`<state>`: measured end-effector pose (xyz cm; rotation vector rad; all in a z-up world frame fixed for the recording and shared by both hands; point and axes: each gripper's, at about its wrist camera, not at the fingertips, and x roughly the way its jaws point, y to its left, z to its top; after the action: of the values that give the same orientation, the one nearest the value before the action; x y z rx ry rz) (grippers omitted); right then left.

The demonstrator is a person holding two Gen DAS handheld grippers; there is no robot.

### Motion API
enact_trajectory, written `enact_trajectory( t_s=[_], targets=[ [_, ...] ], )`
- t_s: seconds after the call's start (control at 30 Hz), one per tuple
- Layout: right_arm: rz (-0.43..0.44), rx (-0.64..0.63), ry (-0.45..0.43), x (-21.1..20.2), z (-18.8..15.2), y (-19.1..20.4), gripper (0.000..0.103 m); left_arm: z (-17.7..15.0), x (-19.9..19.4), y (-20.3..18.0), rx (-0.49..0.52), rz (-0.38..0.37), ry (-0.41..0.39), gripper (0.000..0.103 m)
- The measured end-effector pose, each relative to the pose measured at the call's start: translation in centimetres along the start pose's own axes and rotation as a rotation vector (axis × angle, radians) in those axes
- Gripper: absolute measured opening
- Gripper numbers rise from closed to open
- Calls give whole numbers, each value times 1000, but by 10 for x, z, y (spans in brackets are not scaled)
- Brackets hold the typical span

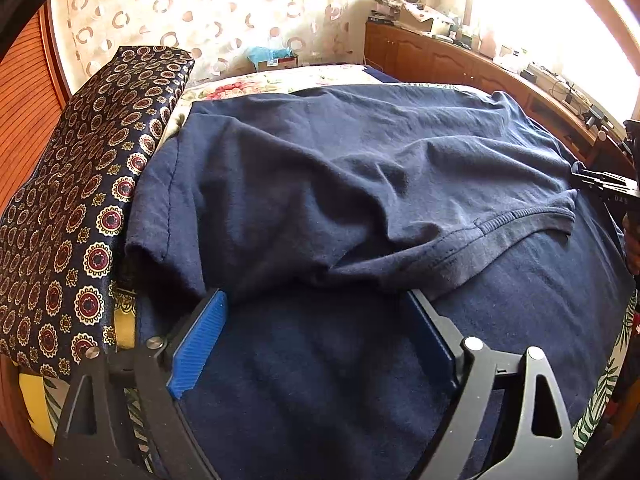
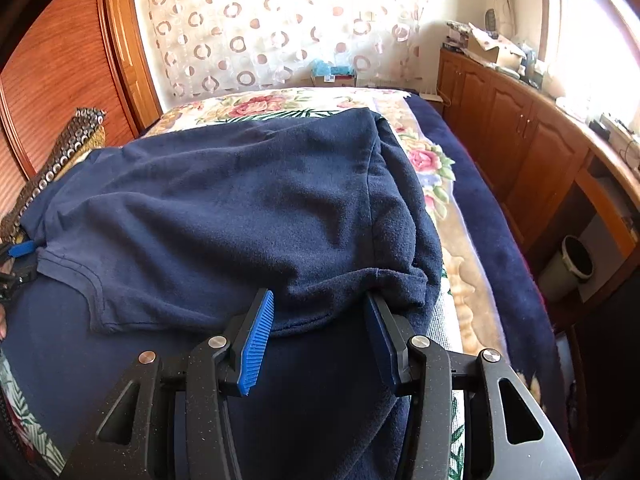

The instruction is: Fold small clothes

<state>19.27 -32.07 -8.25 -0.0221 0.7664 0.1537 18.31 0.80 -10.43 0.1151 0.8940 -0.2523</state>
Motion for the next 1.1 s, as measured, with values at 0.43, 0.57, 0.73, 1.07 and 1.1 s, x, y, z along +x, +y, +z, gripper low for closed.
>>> enact_trajectory(
  t_s=[0.43,0.57,0.73,1.07,1.1],
  targets=[
    [-16,-28,7,2,0,6,53,3,-20,13,-90,-73,-25,89],
    [-15,-28,7,2,0,5,53,3,-31,24,-163,-143,-77,60],
    [-16,-31,7,1,1,5,53,1,-26,26,-187,-147,-42,40],
    [-14,-32,7,1,1,4,53,13,-8,40,-298,-123,-32,40],
    [-12,-31,6,1,1,4,53,15,-6,41,-303,-130,-26,40]
  ],
)
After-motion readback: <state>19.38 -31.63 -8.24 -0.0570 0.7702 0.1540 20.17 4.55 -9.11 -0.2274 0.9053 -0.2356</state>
